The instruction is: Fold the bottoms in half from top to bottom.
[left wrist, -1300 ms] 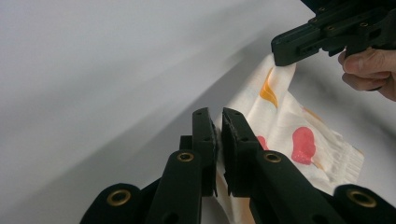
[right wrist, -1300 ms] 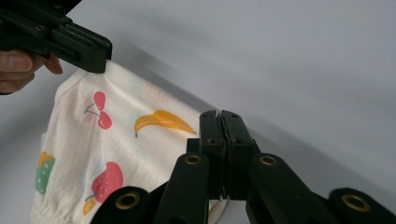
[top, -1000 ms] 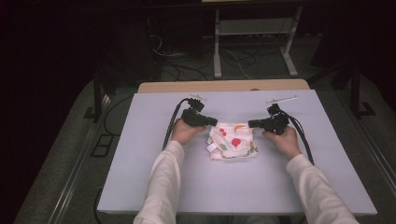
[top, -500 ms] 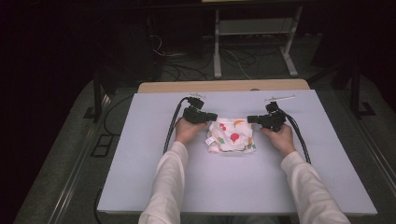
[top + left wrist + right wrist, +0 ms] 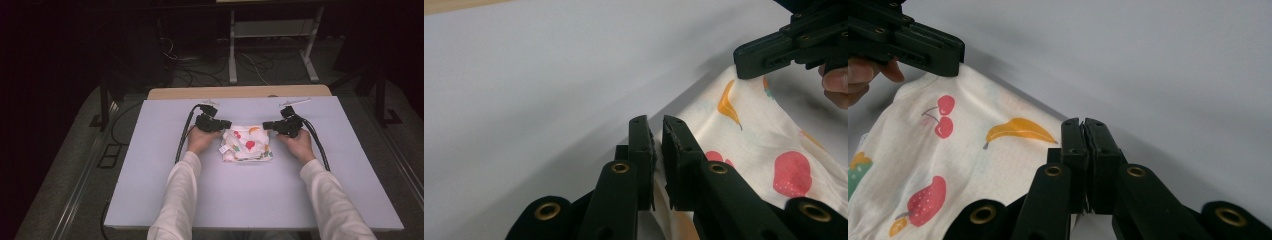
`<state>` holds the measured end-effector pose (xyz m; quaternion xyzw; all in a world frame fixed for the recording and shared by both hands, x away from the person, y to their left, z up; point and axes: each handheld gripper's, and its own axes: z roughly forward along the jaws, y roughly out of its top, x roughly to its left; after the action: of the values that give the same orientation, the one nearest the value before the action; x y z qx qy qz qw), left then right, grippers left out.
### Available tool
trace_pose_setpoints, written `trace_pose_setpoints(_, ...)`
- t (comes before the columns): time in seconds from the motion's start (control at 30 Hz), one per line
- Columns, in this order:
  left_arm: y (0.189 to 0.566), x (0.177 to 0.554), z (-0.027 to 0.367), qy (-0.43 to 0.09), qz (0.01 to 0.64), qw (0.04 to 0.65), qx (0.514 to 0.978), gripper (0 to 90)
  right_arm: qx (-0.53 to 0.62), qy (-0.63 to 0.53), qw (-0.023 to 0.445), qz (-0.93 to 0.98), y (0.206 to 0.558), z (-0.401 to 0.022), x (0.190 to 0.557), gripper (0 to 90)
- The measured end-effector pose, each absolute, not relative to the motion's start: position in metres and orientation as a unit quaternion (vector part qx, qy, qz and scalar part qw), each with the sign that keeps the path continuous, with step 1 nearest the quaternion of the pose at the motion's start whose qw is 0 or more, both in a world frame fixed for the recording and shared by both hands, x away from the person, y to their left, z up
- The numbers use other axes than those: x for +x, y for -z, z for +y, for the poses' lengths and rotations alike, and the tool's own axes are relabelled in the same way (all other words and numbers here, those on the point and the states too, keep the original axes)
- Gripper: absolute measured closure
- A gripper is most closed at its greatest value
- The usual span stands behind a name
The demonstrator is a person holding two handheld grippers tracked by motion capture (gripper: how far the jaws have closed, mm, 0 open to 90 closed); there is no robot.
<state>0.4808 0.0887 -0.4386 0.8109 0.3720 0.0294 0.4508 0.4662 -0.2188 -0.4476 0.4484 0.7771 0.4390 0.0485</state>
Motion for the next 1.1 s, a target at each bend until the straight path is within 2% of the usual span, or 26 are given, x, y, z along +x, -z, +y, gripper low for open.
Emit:
trace_pose_setpoints(0.07,0.438,0.481,0.090,-0.037,0.378,0.451,0.808,79.6,0.451,-0.441,0.043,0.775,0.448,-0.219,0.467,84.9)
trace_pose_setpoints(0.1,0.438,0.481,0.090,-0.038,0.380,0.452,0.806,76.0,0.454,-0.441,0.044,0.773,0.449,-0.219,0.468,81.2)
trace_pose_setpoints(0.13,0.438,0.481,0.091,-0.039,0.383,0.448,0.807,71.0,0.457,-0.439,0.051,0.772,0.449,-0.219,0.467,74.6)
trace_pose_setpoints(0.2,0.437,0.480,0.091,-0.045,0.381,0.439,0.812,64.8,0.468,-0.432,0.067,0.768,0.449,-0.219,0.467,50.4)
trace_pose_setpoints(0.3,0.435,0.479,0.091,-0.048,0.388,0.431,0.813,52.5,0.480,-0.417,0.081,0.768,0.447,-0.222,0.466,35.5)
trace_pose_setpoints(0.5,0.420,0.470,0.094,-0.059,0.391,0.445,0.803,28.6,0.492,-0.430,0.080,0.753,0.435,-0.236,0.461,14.2)
trace_pose_setpoints(0.57,0.416,0.467,0.095,-0.063,0.393,0.445,0.802,21.1,0.490,-0.435,0.083,0.751,0.430,-0.241,0.457,12.6)
trace_pose_setpoints(0.67,0.413,0.464,0.095,-0.060,0.400,0.433,0.806,10.3,0.488,-0.444,0.080,0.747,0.421,-0.248,0.452,2.9)
trace_pose_setpoints(0.73,0.410,0.461,0.095,-0.066,0.401,0.425,0.809,3.0,0.482,-0.447,0.080,0.749,0.416,-0.251,0.448,1.1)
trace_pose_setpoints(0.8,0.407,0.458,0.096,-0.078,0.400,0.425,0.808,0.1,0.477,-0.447,0.083,0.752,0.411,-0.253,0.444,0.0)
trace_pose_setpoints(1.1,0.398,0.447,0.105,-0.096,0.395,0.441,0.800,0.0,0.461,-0.459,0.086,0.755,0.398,-0.258,0.430,0.0)
